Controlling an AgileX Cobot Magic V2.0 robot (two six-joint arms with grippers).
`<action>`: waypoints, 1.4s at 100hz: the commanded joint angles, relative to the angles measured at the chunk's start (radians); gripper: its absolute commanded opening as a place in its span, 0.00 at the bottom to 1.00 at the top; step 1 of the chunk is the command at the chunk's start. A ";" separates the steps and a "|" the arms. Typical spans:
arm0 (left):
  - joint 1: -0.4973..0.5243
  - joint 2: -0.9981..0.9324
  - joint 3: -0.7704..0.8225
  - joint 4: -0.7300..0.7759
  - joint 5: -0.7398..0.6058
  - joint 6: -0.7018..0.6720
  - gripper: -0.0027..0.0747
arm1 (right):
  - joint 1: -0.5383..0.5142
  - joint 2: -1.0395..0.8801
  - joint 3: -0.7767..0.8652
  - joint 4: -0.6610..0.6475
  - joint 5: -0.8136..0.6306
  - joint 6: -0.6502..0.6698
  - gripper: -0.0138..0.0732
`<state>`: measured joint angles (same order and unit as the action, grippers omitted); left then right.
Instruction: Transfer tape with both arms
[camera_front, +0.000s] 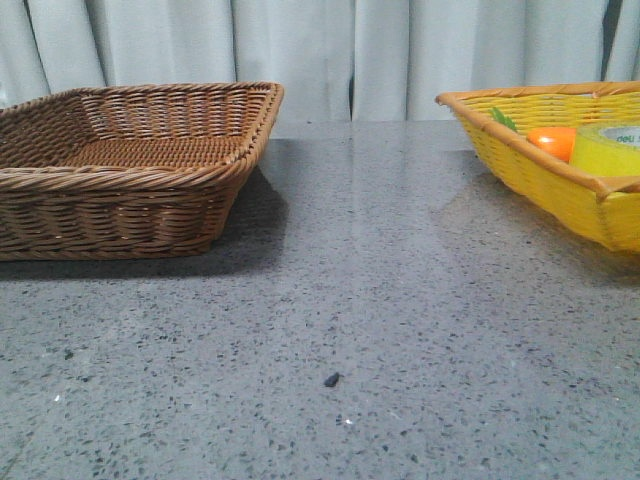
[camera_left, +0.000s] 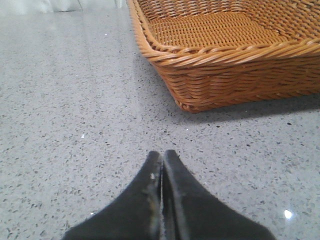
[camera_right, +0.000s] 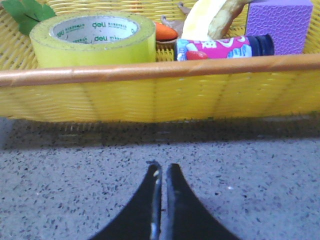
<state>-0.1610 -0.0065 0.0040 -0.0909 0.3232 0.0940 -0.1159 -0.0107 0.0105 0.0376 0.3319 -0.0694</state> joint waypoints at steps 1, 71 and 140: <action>0.000 -0.029 0.009 -0.012 -0.080 -0.002 0.01 | -0.006 -0.021 0.021 0.004 -0.013 -0.005 0.07; 0.000 -0.029 0.009 -0.012 -0.232 -0.002 0.01 | -0.007 -0.021 0.021 0.004 -0.221 -0.005 0.07; 0.000 -0.029 -0.001 -0.030 -0.305 -0.002 0.01 | -0.007 -0.019 0.017 0.004 -0.274 -0.005 0.07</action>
<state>-0.1610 -0.0065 0.0040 -0.1110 0.1192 0.0940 -0.1159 -0.0107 0.0105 0.0376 0.1426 -0.0694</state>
